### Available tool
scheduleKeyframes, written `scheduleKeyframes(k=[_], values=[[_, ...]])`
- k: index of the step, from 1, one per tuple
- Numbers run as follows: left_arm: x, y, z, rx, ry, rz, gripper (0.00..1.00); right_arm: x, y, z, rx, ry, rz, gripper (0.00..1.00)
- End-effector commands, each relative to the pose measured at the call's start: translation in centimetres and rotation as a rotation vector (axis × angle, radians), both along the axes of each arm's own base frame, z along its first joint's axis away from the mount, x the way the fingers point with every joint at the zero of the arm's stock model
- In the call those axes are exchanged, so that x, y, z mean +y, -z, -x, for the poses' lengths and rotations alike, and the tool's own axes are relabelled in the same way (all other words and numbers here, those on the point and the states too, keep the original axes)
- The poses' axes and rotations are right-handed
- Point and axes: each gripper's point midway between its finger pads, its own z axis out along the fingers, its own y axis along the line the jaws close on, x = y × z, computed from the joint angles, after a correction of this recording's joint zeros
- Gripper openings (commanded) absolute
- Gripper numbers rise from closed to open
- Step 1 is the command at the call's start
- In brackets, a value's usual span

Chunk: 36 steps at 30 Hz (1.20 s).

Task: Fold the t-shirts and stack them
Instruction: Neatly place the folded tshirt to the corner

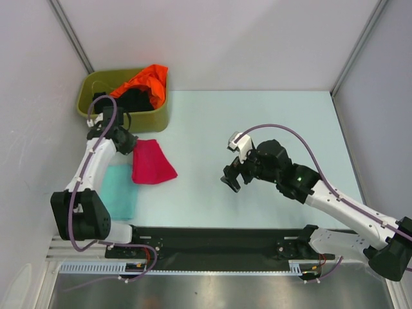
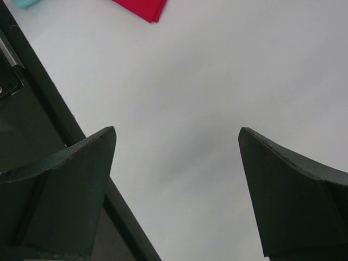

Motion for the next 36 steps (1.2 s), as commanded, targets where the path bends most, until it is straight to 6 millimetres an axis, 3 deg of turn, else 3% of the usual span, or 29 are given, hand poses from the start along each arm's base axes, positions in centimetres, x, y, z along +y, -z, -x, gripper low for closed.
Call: scheduleKeyframes(k=[1, 8, 24, 36], values=[[3.6, -2.4, -0.2, -0.007, -0.082, -0.057, 0.00, 0.6, -2.2, -0.3, -0.031, -0.004, -0.037, 1.00], [6.9, -3.4, -0.2, 0.016, -0.181, -0.063, 0.00, 1.0, -1.7, -0.4, -0.022, -0.010, -0.029, 1.00], [9.1, -6.7, 0.9, 0.012, -0.253, -0.143, 0.00, 2.2, -0.3, 0.8, 0.042, -0.030, -0.048, 1.00], [9.9, -8.9, -0.9, -0.008, -0.268, -0.151, 0.00, 2.0, 0.1, 1.5, 0.058, -0.039, -0.047, 1.00]])
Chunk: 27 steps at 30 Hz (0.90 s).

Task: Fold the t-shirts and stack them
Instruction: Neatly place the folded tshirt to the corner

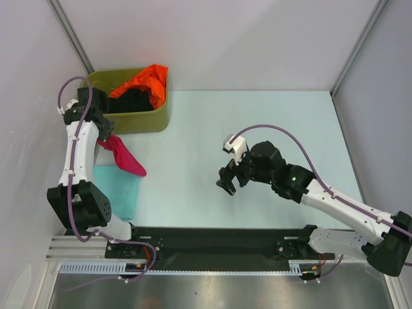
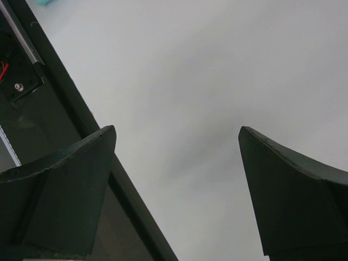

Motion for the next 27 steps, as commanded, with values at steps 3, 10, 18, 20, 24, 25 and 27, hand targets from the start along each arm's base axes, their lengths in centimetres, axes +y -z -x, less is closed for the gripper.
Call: scheduleKeyframes(k=[3, 10, 18, 20, 24, 25, 27], values=[[1.4, -2.5, -0.2, -0.023, -0.025, -0.055, 0.00, 0.0, -0.6, 0.3, -0.016, -0.005, -0.025, 1.00], [2.3, -2.0, 0.4, 0.001, -0.024, -0.071, 0.00, -0.1, -0.3, 0.3, -0.019, -0.004, -0.018, 1.00], [3.1, -1.2, 1.8, 0.029, -0.024, -0.090, 0.00, -0.1, -0.1, 0.3, -0.012, -0.006, -0.013, 1.00], [3.3, -1.0, 2.1, 0.037, -0.022, -0.101, 0.00, -0.1, 0.0, 0.3, -0.009, -0.005, -0.014, 1.00], [3.7, -0.1, 3.4, 0.076, -0.041, -0.103, 0.00, -0.1, 0.1, 0.4, -0.004, -0.006, -0.009, 1.00], [3.9, 0.0, 3.5, 0.077, -0.046, -0.104, 0.00, -0.1, 0.1, 0.4, -0.004, -0.007, -0.010, 1.00], [4.0, 0.2, 3.9, 0.075, -0.046, -0.107, 0.00, 0.0, 0.2, 0.5, 0.004, -0.009, -0.009, 1.00]])
